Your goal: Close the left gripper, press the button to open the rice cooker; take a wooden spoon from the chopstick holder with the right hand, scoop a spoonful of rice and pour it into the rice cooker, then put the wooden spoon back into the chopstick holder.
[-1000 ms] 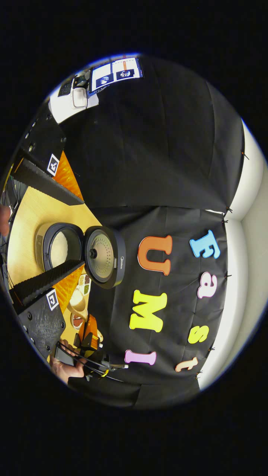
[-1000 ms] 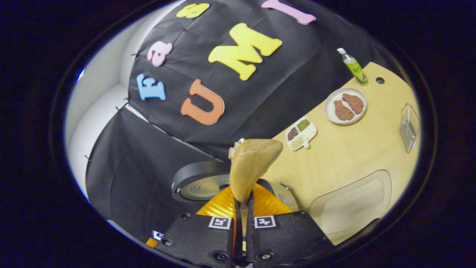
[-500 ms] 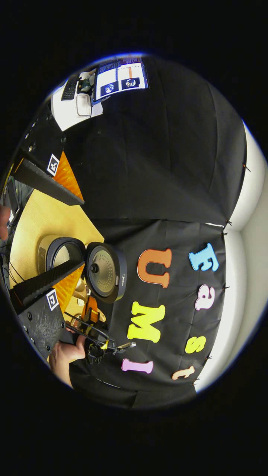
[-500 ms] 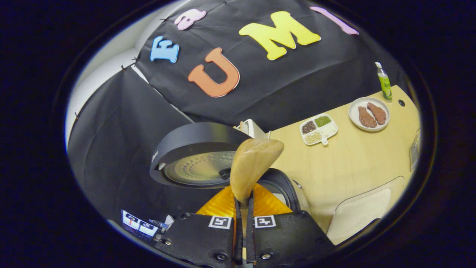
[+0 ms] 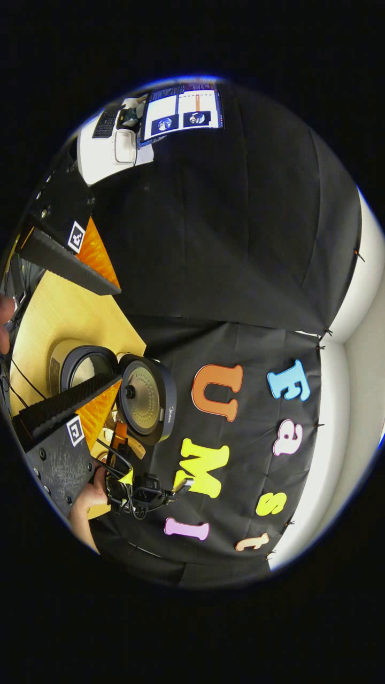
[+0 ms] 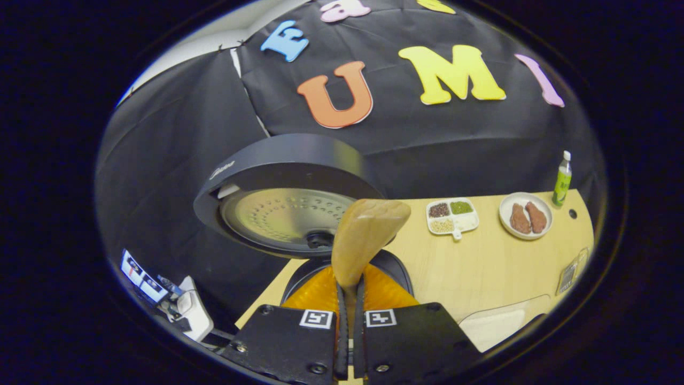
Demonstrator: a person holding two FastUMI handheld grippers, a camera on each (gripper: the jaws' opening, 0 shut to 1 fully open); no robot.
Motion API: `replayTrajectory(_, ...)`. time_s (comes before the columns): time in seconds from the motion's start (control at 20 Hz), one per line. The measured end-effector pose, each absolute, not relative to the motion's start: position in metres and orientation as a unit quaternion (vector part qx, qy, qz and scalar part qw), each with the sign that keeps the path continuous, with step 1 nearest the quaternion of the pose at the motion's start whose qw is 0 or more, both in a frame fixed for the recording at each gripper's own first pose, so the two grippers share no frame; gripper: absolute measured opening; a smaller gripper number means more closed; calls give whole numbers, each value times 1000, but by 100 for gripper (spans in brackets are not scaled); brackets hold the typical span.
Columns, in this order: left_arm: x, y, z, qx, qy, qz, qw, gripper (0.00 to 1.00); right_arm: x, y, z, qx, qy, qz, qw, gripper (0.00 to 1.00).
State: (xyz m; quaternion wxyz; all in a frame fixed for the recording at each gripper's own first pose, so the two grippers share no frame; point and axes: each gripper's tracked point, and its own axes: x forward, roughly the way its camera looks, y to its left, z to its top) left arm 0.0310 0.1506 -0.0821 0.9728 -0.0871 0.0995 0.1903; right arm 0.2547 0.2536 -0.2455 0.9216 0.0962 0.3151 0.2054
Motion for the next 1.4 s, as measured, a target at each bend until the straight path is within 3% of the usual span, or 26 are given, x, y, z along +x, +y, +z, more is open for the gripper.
replayTrajectory(0.3,31,158,-82,-98,94,186,973,95,252,264,-227,-30,240,232,942,9)
replayTrajectory(0.8,24,163,-73,-103,81,189,973,95,232,283,-196,-192,129,275,933,9)
replayTrajectory(1.4,27,130,-62,-97,67,161,980,95,221,247,-150,-42,168,270,947,9)
